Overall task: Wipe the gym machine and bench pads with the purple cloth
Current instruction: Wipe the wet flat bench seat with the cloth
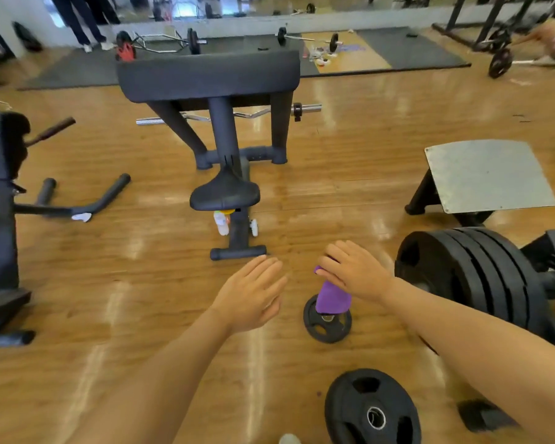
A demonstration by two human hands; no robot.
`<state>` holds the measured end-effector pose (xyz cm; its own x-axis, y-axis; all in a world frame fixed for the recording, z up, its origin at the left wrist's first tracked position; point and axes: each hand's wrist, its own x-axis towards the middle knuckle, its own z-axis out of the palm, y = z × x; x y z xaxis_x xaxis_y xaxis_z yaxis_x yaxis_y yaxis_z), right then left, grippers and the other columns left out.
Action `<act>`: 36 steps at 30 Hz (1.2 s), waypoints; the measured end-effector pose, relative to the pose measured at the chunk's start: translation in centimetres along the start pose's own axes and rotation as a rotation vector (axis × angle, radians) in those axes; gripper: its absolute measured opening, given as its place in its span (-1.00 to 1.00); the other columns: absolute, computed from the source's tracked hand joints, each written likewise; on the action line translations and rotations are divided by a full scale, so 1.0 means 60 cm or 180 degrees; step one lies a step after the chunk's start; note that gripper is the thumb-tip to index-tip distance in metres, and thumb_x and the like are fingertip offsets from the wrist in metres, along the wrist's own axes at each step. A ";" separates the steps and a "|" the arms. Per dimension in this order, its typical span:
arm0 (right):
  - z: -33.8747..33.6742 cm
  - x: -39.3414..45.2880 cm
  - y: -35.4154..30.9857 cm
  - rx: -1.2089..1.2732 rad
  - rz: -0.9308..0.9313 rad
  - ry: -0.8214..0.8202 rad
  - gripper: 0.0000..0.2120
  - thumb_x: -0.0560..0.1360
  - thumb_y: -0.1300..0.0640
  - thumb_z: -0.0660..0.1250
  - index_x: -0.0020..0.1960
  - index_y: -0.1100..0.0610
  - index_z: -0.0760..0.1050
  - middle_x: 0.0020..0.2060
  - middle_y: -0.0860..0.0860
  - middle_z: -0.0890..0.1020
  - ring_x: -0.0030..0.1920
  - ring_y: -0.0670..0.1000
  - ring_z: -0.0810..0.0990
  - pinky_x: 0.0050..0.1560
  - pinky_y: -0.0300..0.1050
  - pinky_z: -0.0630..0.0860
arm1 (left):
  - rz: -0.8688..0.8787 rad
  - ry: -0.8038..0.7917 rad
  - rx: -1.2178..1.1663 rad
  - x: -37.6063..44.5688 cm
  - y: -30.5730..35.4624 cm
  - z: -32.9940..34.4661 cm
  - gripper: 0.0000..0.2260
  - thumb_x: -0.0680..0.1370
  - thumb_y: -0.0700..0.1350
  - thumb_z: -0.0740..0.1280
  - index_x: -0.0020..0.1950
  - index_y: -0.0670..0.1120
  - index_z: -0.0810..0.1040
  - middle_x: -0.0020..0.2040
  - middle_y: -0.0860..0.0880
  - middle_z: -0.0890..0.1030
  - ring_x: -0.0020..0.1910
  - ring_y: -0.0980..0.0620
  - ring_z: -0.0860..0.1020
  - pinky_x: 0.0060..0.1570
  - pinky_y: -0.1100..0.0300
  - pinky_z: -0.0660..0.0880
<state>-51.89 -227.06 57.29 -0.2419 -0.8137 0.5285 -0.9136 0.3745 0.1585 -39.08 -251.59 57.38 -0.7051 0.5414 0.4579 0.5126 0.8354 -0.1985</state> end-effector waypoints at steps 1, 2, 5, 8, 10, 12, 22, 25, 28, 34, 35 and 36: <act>0.011 0.010 0.023 -0.0050 0.0083 0.0005 -0.54 0.72 -0.02 0.01 -0.14 0.18 0.53 -0.21 0.07 0.52 -0.25 0.09 0.43 -0.25 -0.05 0.39 | 0.0067 -0.0001 -0.0025 0.018 -0.026 0.016 -0.68 0.54 -0.05 0.26 0.17 -0.18 0.64 0.16 -0.18 0.60 0.22 -0.14 0.45 0.39 0.00 0.30; 0.023 0.018 0.045 -0.0102 0.0188 -0.0008 -0.53 0.72 -0.02 0.00 -0.14 0.19 0.53 -0.21 0.07 0.53 -0.25 0.10 0.44 -0.24 -0.06 0.40 | 0.0135 -0.0035 -0.0066 0.036 -0.053 0.032 -0.67 0.55 -0.05 0.24 0.17 -0.19 0.64 0.17 -0.18 0.60 0.23 -0.15 0.46 0.38 -0.01 0.31; 0.059 0.039 0.108 -0.0239 0.0466 -0.0128 -0.53 0.72 -0.02 -0.01 -0.12 0.20 0.54 -0.19 0.07 0.55 -0.23 0.10 0.48 -0.23 -0.06 0.42 | 0.0331 -0.0060 -0.0138 0.090 -0.131 0.092 -0.64 0.56 -0.06 0.19 0.20 -0.21 0.63 0.19 -0.20 0.60 0.22 -0.18 0.52 0.40 -0.02 0.30; 0.101 0.058 0.171 -0.0346 0.0608 -0.0269 -0.55 0.71 -0.01 0.00 -0.13 0.19 0.53 -0.20 0.06 0.53 -0.23 0.09 0.46 -0.22 -0.08 0.40 | 0.0580 -0.0031 -0.0216 0.153 -0.203 0.162 -0.62 0.58 -0.04 0.17 0.22 -0.21 0.63 0.21 -0.22 0.61 0.23 -0.19 0.52 0.39 -0.04 0.30; 0.126 0.075 0.218 -0.0465 0.0719 -0.0447 -0.58 0.70 -0.01 0.02 -0.11 0.18 0.53 -0.19 0.05 0.53 -0.22 0.08 0.47 -0.20 -0.09 0.40 | 0.0746 0.0012 -0.0334 0.197 -0.257 0.210 -0.62 0.59 -0.04 0.18 0.24 -0.20 0.62 0.22 -0.22 0.61 0.23 -0.19 0.54 0.38 -0.06 0.32; 0.148 0.095 0.262 -0.0669 0.0875 -0.0562 -0.61 0.69 0.00 0.05 -0.10 0.17 0.53 -0.17 0.05 0.53 -0.21 0.07 0.46 -0.18 -0.10 0.38 | 0.0906 0.0119 -0.0465 0.242 -0.315 0.255 -0.64 0.59 -0.04 0.20 0.23 -0.19 0.63 0.21 -0.21 0.62 0.22 -0.18 0.55 0.37 -0.06 0.33; 0.191 0.174 0.435 -0.1117 0.1870 -0.0814 -0.47 0.72 -0.03 -0.10 -0.11 0.15 0.55 -0.21 0.03 0.53 -0.25 0.06 0.45 -0.19 -0.11 0.32 | 0.1658 0.0286 -0.0897 0.501 -0.498 0.401 -0.64 0.60 -0.03 0.18 0.22 -0.17 0.65 0.22 -0.20 0.62 0.24 -0.16 0.57 0.42 -0.01 0.32; 0.196 0.168 0.479 -0.1167 0.2142 -0.0954 -0.45 0.72 -0.04 -0.13 -0.12 0.14 0.55 -0.22 0.02 0.52 -0.27 0.06 0.44 -0.22 -0.11 0.32 | 0.1854 0.0342 -0.0987 0.582 -0.503 0.445 -0.65 0.59 -0.03 0.18 0.19 -0.17 0.65 0.21 -0.20 0.62 0.22 -0.17 0.59 0.40 -0.02 0.35; 0.200 0.149 0.534 -0.1179 0.2217 -0.0992 -0.48 0.72 -0.04 -0.10 -0.14 0.15 0.53 -0.23 0.03 0.52 -0.28 0.07 0.44 -0.23 -0.10 0.32 | 0.2015 0.0449 -0.1152 0.651 -0.497 0.489 -0.67 0.56 -0.04 0.20 0.17 -0.16 0.65 0.17 -0.20 0.63 0.18 -0.16 0.59 0.36 -0.02 0.41; 0.197 0.080 0.723 -0.1342 0.2334 -0.1042 -0.49 0.72 -0.06 -0.09 -0.09 0.13 0.54 -0.21 0.02 0.53 -0.25 0.08 0.48 -0.22 -0.04 0.45 | 0.2541 0.0520 -0.1116 0.838 -0.510 0.599 -0.63 0.49 0.00 0.41 0.23 -0.13 0.54 0.18 -0.19 0.59 0.19 -0.18 0.58 0.35 -0.04 0.39; 0.194 0.067 0.759 -0.1367 0.2409 -0.1025 -0.49 0.72 -0.06 -0.08 -0.08 0.14 0.55 -0.20 0.03 0.54 -0.24 0.08 0.50 -0.20 -0.02 0.48 | 0.2613 0.0505 -0.1056 0.878 -0.512 0.615 -0.61 0.47 0.01 0.43 0.23 -0.13 0.54 0.19 -0.18 0.59 0.20 -0.17 0.57 0.36 -0.04 0.39; 0.190 0.055 0.793 -0.1382 0.2507 -0.0983 -0.49 0.72 -0.06 -0.08 -0.08 0.14 0.55 -0.18 0.04 0.56 -0.22 0.09 0.52 -0.18 -0.01 0.50 | 0.2678 0.0511 -0.1029 0.919 -0.511 0.629 -0.62 0.48 0.01 0.43 0.23 -0.13 0.55 0.19 -0.18 0.59 0.21 -0.16 0.57 0.36 -0.02 0.39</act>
<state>-99.90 -216.98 57.06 -0.8688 -0.3152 0.3818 -0.2648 0.9474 0.1797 -112.17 -243.76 55.99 0.0273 0.9197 0.3917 0.9557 0.0909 -0.2800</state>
